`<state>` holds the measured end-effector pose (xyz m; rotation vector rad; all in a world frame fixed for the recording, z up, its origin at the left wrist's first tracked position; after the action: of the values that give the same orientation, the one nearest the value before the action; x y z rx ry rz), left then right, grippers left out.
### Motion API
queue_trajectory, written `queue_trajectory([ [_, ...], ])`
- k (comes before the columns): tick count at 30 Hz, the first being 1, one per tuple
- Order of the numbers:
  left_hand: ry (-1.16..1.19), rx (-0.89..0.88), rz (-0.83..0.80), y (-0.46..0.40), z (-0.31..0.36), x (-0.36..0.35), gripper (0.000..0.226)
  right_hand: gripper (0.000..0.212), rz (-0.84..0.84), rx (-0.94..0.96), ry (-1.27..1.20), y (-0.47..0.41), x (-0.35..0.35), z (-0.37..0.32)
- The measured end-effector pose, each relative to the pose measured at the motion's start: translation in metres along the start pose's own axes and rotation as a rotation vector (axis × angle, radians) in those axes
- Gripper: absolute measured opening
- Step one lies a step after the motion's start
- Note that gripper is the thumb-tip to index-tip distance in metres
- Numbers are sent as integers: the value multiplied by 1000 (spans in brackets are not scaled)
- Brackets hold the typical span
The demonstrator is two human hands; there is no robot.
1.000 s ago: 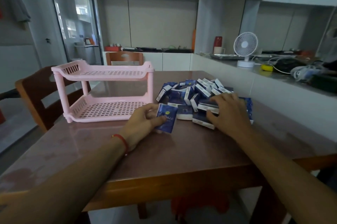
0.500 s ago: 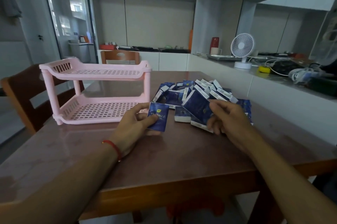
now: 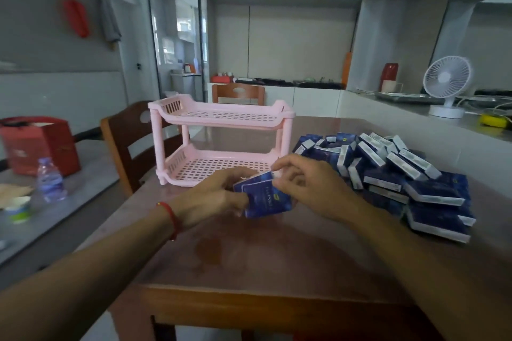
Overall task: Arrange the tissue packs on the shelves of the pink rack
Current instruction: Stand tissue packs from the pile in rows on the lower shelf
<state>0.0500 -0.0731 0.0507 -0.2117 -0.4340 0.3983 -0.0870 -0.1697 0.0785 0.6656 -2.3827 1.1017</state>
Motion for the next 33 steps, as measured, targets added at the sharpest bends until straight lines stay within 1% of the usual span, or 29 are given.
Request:
queue_trajectory([
  [2, -66, -16, 20, 2, -8, 7, 41, 22, 51, 78, 40, 2, -17, -5],
  [4, -188, -87, 45, 3, -12, 9, 45, 28, 71, 134, 89, 6, -26, -6],
  [5, -229, -123, 54, 3, -12, 8, 47, 28, 93, 158, 108, 7, -26, -6],
  [7, -257, -167, 80, 2, -12, 8, 48, 23, 159, 181, 115, 10, -18, -7],
  [8, -266, -188, 93, 1, -11, 10, 49, 18, 212, 178, 116, 11, -9, -6],
  [10, -319, -218, 124, -2, -6, 17, 52, 11, 383, 148, 103, 10, 15, 0],
  [12, -375, -240, 154, -10, 5, 28, 51, 9, 544, 84, 97, 7, 35, 12],
  [14, -436, -231, 159, -26, 13, 38, 47, 10, 597, -7, 132, 2, 40, 27],
  [17, -510, -175, 163, -68, 8, 50, 53, 16, 545, -69, 160, -3, 29, 43],
  [22, -632, -88, 130, -125, -15, 35, 54, 23, 422, -42, 154, -8, 14, 53],
  [25, -591, -37, 98, -143, -24, 23, 53, 22, 390, -58, 157, -10, 13, 59],
  [28, -598, -42, 50, -154, -34, 12, 52, 23, 378, -72, 167, -12, 12, 61],
  [31, -598, -71, 71, -159, -46, 7, 55, 25, 361, -94, 175, -12, 10, 62],
  [33, -577, -74, 83, -161, -52, 7, 61, 26, 355, -99, 177, -12, 10, 61],
])
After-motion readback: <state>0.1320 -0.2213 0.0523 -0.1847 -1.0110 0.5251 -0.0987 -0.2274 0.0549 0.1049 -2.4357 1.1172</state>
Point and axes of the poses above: each hand's wrist, its own y-axis away from the middle knuckle, its own x-axis out of the back of the hand, z = x × y, the point moved 8 cm from there along -y, towards the middle knuckle, and after that the axes turned 13 degrees about z, right-handed, at the moved point
